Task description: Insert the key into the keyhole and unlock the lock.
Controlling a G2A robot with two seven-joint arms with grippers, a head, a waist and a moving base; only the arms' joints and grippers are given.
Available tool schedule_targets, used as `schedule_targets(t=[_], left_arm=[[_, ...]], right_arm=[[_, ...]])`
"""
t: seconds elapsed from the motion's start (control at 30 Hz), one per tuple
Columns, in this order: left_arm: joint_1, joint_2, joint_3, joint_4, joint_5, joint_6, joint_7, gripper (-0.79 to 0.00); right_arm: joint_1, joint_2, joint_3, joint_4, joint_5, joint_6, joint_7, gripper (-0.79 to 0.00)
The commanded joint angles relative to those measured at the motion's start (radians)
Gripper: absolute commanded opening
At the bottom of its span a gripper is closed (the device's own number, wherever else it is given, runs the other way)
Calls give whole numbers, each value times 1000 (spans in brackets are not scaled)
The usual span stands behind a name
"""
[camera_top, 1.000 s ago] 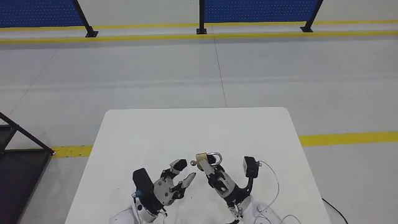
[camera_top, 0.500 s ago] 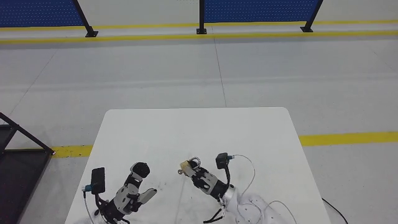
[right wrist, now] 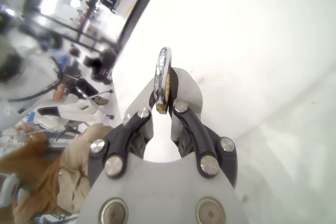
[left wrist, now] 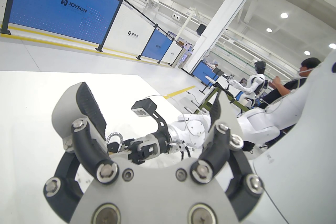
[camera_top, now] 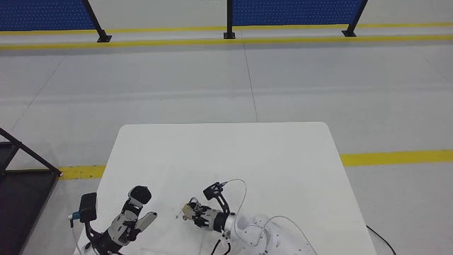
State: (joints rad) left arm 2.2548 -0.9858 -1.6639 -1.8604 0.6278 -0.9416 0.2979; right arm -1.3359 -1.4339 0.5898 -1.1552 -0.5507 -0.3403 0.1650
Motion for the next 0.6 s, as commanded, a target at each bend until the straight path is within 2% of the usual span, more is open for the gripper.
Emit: schedule_targets(t=[0.0, 0.03, 0.07, 0.33, 0.57], left_arm=[[0, 0, 0, 0, 0, 0, 0, 0], [0, 0, 0, 0, 0, 0, 0, 0], [0, 0, 0, 0, 0, 0, 0, 0], [0, 0, 0, 0, 0, 0, 0, 0], [0, 0, 0, 0, 0, 0, 0, 0]], right_arm=[[10, -9, -14, 16, -13, 30, -9, -474], [13, -13, -20, 22, -20, 38, -12, -388], [15, -17, -25, 26, -22, 39, -16, 0], [18, -19, -29, 16, -81, 62, -31, 0], [-34, 21, 36, -137, -186, 130, -32, 0]])
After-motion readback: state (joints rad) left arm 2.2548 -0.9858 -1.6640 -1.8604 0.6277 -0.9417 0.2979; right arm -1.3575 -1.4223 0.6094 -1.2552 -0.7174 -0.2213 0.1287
